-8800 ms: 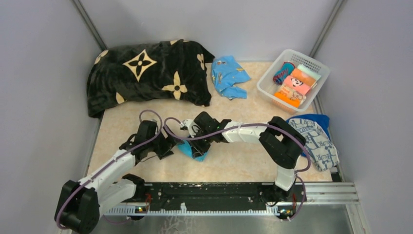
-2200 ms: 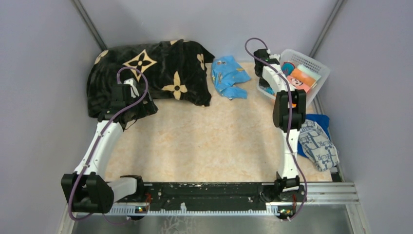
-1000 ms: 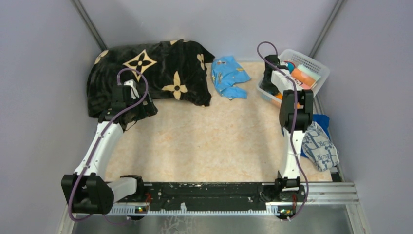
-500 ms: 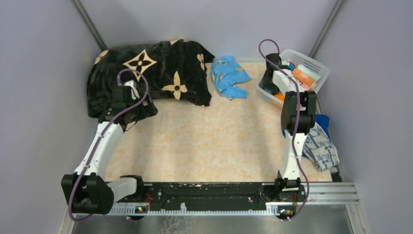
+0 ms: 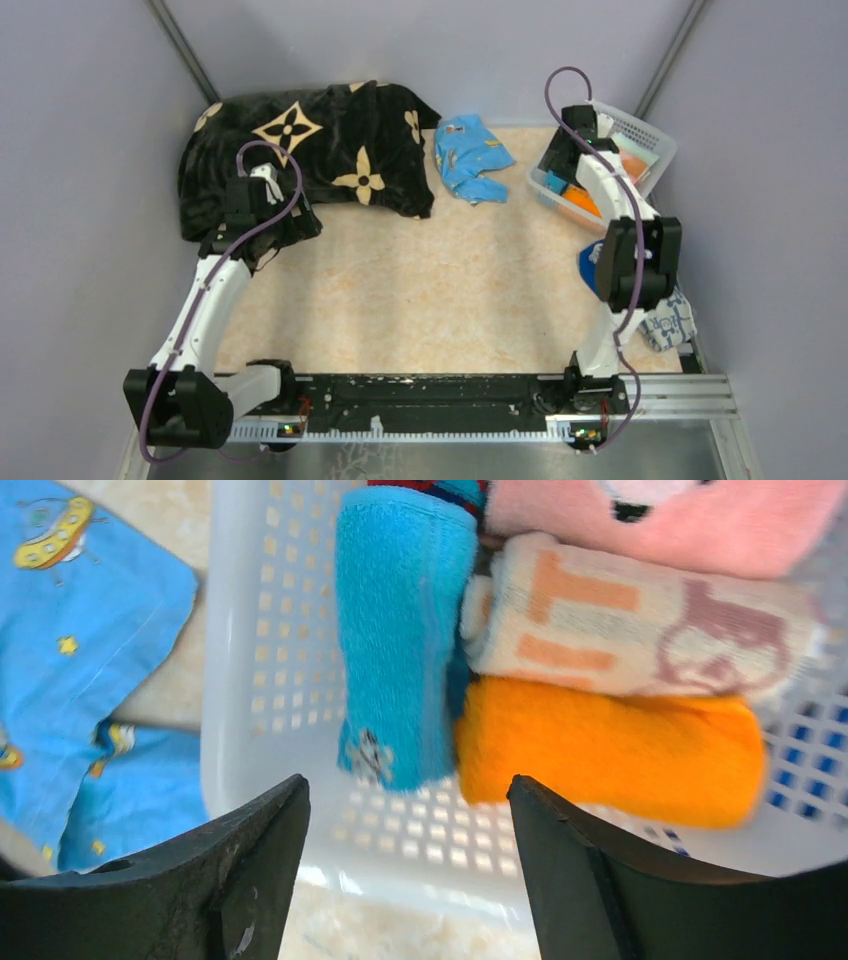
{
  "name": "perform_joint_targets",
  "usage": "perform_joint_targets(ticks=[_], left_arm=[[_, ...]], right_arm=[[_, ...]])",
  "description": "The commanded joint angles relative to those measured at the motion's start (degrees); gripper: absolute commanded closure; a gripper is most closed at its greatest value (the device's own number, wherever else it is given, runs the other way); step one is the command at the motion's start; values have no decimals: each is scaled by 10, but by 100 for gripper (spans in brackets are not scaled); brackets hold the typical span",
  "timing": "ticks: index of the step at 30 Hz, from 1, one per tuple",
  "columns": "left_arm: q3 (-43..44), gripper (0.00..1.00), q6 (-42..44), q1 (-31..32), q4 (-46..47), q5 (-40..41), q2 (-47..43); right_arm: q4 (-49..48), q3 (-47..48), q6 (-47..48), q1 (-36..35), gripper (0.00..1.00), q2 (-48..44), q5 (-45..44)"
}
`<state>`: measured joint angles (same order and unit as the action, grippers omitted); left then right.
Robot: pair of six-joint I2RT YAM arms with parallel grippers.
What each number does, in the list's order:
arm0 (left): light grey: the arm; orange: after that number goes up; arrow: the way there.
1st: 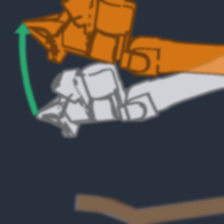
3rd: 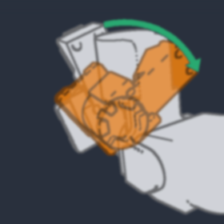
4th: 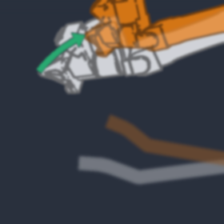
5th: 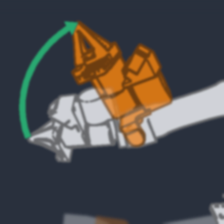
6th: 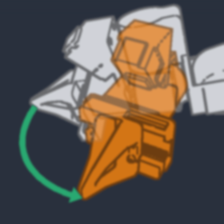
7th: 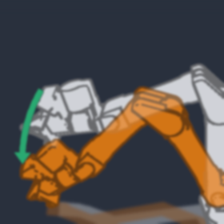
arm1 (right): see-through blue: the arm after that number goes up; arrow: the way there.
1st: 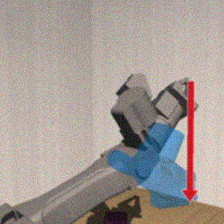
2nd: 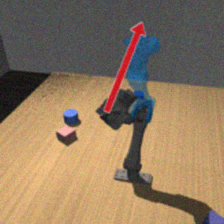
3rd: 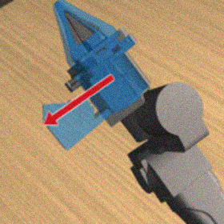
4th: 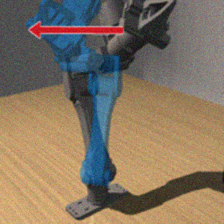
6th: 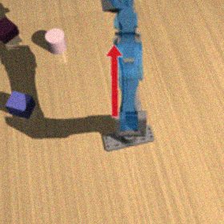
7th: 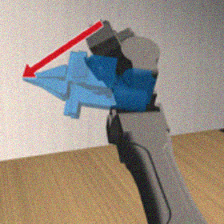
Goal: Roll the towels
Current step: Pick up the towel at the corner of the board.
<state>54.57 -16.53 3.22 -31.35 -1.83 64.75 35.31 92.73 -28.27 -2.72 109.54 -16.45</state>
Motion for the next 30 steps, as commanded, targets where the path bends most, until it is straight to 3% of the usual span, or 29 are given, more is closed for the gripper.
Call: perform_joint_targets(ticks=[1,5,10,17,21,30], left_arm=[[1,1,13,-1,4,18,-34],[2,1,16,25,1,36,-53],[-4,1,28,120,2,140,-108],[-46,1,33,136,38,123,-185],[-47,1,31,136,36,120,-180],[-50,1,31,134,35,132,-182]], right_arm=[[-53,-59,38,4,25,-153,-20],[-27,-119,62,12,23,-243,-32],[1,-233,71,18,23,-341,-79],[-58,-441,32,68,25,-464,-73],[-109,-492,26,90,29,-461,-75],[-190,-522,-10,126,41,-360,-94]])
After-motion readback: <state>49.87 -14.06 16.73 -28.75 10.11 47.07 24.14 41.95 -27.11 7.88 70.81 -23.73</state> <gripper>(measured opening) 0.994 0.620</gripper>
